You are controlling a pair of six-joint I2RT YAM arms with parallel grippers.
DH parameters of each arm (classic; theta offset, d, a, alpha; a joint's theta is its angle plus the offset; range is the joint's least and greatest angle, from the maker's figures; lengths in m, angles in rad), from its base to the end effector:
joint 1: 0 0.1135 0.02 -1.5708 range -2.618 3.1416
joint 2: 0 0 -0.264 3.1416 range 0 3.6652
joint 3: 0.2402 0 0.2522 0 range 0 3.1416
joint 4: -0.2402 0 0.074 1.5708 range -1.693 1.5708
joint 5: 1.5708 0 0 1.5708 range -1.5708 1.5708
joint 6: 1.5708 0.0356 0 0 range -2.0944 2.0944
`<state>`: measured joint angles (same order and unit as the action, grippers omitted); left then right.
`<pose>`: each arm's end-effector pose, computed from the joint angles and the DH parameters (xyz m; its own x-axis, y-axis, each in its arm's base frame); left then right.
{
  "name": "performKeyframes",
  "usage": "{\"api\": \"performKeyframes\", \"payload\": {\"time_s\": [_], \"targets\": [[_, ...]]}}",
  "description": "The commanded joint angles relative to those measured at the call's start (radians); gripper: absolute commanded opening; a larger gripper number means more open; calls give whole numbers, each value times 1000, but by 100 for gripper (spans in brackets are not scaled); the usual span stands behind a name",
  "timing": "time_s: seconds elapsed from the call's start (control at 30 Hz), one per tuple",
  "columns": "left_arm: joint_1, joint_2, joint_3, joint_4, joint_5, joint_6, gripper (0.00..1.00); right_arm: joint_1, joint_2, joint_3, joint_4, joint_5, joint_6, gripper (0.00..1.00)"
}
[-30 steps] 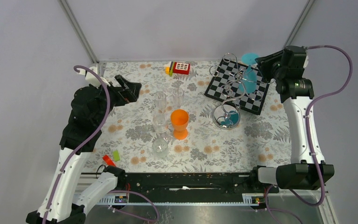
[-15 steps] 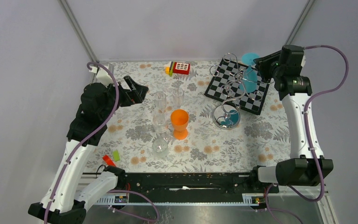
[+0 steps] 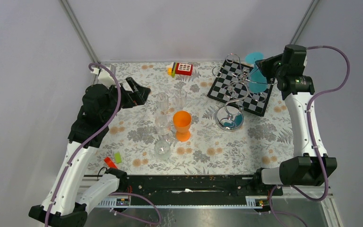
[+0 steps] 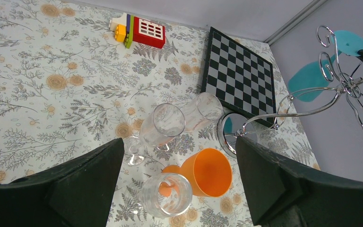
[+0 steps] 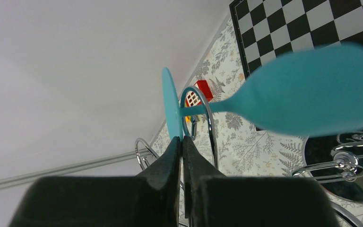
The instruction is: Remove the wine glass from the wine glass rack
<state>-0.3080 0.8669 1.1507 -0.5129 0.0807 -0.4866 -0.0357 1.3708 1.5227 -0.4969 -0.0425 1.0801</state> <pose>0.1651 -0.0555 0.4161 -0.3676 -0.3722 -0.8523 0.2320 0.8507 -0.4716 0.3036 -0.0093 0.4316 -0.1630 0.8876 -0.4308 0.2961 0.4605 0.8368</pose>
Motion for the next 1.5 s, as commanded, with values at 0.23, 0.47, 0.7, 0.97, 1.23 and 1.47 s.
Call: {"api": "performKeyframes", "payload": {"time_s": [0.23, 0.47, 0.7, 0.97, 1.23, 1.47], "targets": [[3, -17, 7, 50, 8, 19, 95, -3, -63, -52, 153, 21, 11, 0], [3, -19, 12, 47, 11, 19, 95, -4, -130, -93, 213, 92, 12, 0], [4, -23, 11, 41, 13, 19, 95, -3, -154, -111, 203, 124, 8, 0], [3, -31, 7, 40, 11, 19, 95, -3, -208, -163, 207, 51, 43, 0], [3, -29, 4, 40, 16, 13, 95, -3, -208, -197, 282, -113, 118, 0], [3, -32, 4, 40, 17, 14, 95, -3, -133, -149, 347, -190, 121, 0]]}}
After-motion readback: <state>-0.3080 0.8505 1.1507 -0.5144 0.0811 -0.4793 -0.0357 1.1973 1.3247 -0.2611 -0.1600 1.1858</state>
